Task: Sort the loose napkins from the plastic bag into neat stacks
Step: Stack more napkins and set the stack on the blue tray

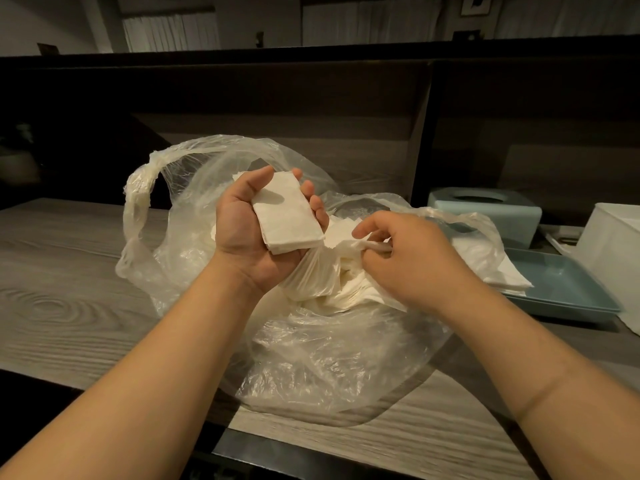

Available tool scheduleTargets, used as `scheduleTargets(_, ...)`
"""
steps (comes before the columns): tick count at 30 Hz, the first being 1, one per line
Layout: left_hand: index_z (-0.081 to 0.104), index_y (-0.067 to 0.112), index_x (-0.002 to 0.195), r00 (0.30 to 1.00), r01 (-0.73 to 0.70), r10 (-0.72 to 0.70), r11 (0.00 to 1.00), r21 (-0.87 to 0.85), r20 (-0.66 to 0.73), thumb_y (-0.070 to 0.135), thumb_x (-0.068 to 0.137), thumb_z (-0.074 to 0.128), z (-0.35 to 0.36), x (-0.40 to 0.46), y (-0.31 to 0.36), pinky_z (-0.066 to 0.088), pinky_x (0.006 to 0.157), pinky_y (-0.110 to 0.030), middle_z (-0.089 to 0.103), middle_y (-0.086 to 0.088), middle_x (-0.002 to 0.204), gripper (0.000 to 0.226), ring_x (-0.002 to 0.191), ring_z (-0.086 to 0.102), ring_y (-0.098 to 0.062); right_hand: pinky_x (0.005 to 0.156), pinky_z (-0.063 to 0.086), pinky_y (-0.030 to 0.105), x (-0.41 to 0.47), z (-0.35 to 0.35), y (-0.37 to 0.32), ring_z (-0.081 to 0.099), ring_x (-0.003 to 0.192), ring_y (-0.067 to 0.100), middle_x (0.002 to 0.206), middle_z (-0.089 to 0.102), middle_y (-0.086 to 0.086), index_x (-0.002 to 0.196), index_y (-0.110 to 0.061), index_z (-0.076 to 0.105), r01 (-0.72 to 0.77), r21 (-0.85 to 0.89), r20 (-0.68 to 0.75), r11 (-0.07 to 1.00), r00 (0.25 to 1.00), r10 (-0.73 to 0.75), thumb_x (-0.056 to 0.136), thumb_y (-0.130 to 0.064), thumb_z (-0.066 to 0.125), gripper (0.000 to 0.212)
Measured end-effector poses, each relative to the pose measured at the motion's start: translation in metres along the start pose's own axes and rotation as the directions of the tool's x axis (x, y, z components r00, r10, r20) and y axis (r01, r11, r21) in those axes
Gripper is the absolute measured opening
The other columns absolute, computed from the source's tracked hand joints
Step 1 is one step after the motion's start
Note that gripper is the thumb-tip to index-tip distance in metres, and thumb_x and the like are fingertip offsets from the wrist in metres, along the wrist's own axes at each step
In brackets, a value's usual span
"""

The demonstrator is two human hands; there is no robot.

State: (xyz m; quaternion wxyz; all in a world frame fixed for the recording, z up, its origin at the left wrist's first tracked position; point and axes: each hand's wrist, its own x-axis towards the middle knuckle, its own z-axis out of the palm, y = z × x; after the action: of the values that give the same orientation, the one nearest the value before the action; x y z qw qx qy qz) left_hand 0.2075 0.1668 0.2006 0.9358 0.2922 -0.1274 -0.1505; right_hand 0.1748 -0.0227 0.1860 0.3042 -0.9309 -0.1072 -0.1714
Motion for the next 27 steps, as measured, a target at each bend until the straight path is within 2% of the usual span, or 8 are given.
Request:
scheduleTargets(2, 0.054, 0.011, 0.122, 1.000, 0.000, 0.000, 1.000, -0.005, 0.001, 0.031, 0.082, 0.058, 0.000, 0.000, 0.000, 0.050, 0.079, -0.032, 0.061, -0.008, 0.094, 0.045, 0.077, 0.059, -0.022, 0.084, 0.056, 0.043, 0.000, 0.001, 0.000, 0.061, 0.085, 0.006, 0.088, 0.067, -0.016, 0.094, -0.034, 0.069, 0.017, 0.026, -0.050, 1.000, 0.999, -0.016, 0.094, -0.029, 0.062, 0.009)
scheduleTargets(6, 0.052, 0.011, 0.123, 1.000, 0.004, -0.004, 1.000, 0.002, 0.016, 0.032, 0.082, 0.058, 0.000, -0.001, 0.001, 0.051, 0.077, -0.033, 0.061, -0.008, 0.093, 0.047, 0.076, 0.060, -0.022, 0.065, 0.056, 0.035, -0.001, -0.003, -0.004, 0.060, 0.069, 0.008, 0.075, 0.066, -0.009, 0.086, -0.027, 0.067, 0.033, 0.231, -0.175, 0.972, 0.985, 0.008, 0.095, -0.026, 0.063, 0.011)
scheduleTargets(9, 0.052, 0.012, 0.122, 1.000, 0.007, -0.007, 1.000, 0.017, 0.016, 0.032, 0.081, 0.057, 0.001, -0.001, 0.001, 0.052, 0.075, -0.033, 0.061, -0.008, 0.092, 0.046, 0.075, 0.060, -0.022, 0.057, 0.051, 0.044, -0.002, -0.008, -0.009, 0.057, 0.064, 0.020, 0.071, 0.063, 0.007, 0.082, -0.011, 0.066, 0.092, 0.425, -0.273, 0.900, 0.961, 0.031, 0.091, -0.020, 0.063, 0.013)
scheduleTargets(12, 0.053, 0.012, 0.123, 1.000, 0.018, -0.018, 1.000, 0.012, 0.023, 0.032, 0.081, 0.059, 0.001, -0.002, 0.002, 0.053, 0.075, -0.033, 0.061, -0.009, 0.093, 0.047, 0.076, 0.060, -0.022, 0.055, 0.038, 0.043, -0.002, -0.018, -0.008, 0.044, 0.065, 0.032, 0.072, 0.044, 0.027, 0.075, 0.006, 0.051, 0.140, 0.687, -0.248, 0.713, 0.968, 0.048, 0.080, -0.017, 0.053, 0.023)
scheduleTargets(17, 0.052, 0.012, 0.130, 0.973, 0.165, -0.184, 0.977, 0.134, 0.143, 0.037, 0.085, 0.058, 0.003, -0.005, 0.001, 0.054, 0.080, -0.035, 0.062, -0.010, 0.100, 0.052, 0.082, 0.060, -0.023, 0.055, 0.038, 0.027, -0.008, -0.032, -0.016, 0.039, 0.058, 0.014, 0.062, 0.036, 0.001, 0.061, -0.015, 0.040, 0.088, 0.957, -0.062, 0.277, 0.993, -0.101, 0.071, -0.011, 0.040, 0.011)
scheduleTargets(20, 0.053, 0.010, 0.133, 0.940, 0.247, -0.302, 0.923, 0.295, 0.157, 0.037, 0.088, 0.055, 0.006, -0.008, -0.004, 0.057, 0.078, -0.038, 0.066, -0.013, 0.098, 0.053, 0.083, 0.065, -0.027, 0.056, 0.043, 0.027, -0.007, -0.030, -0.015, 0.046, 0.060, 0.015, 0.066, 0.044, 0.006, 0.069, -0.007, 0.047, 0.095, 0.918, -0.044, 0.385, 0.989, -0.141, 0.077, -0.011, 0.044, 0.009)
scheduleTargets(23, 0.070, 0.006, 0.114, 0.942, 0.273, -0.327, 0.872, 0.407, 0.070, 0.037, 0.087, 0.055, 0.008, -0.011, -0.007, 0.062, 0.073, -0.035, 0.073, -0.013, 0.098, 0.044, 0.082, 0.072, -0.026, 0.057, 0.047, 0.026, -0.007, -0.025, -0.017, 0.054, 0.063, 0.014, 0.068, 0.055, 0.004, 0.073, -0.008, 0.060, 0.062, 0.851, -0.016, 0.521, 0.996, -0.092, 0.086, -0.006, 0.054, 0.014)
scheduleTargets(27, 0.075, 0.012, 0.114, 0.921, 0.312, -0.388, 0.802, 0.509, 0.048, 0.043, 0.091, 0.056, 0.004, -0.011, -0.009, 0.057, 0.084, -0.037, 0.071, -0.011, 0.109, 0.043, 0.095, 0.070, -0.026, 0.057, 0.050, 0.036, -0.006, -0.016, -0.019, 0.063, 0.067, 0.021, 0.073, 0.065, 0.005, 0.077, -0.011, 0.067, -0.040, 0.776, 0.029, 0.630, 0.999, 0.029, 0.093, -0.005, 0.058, 0.019)
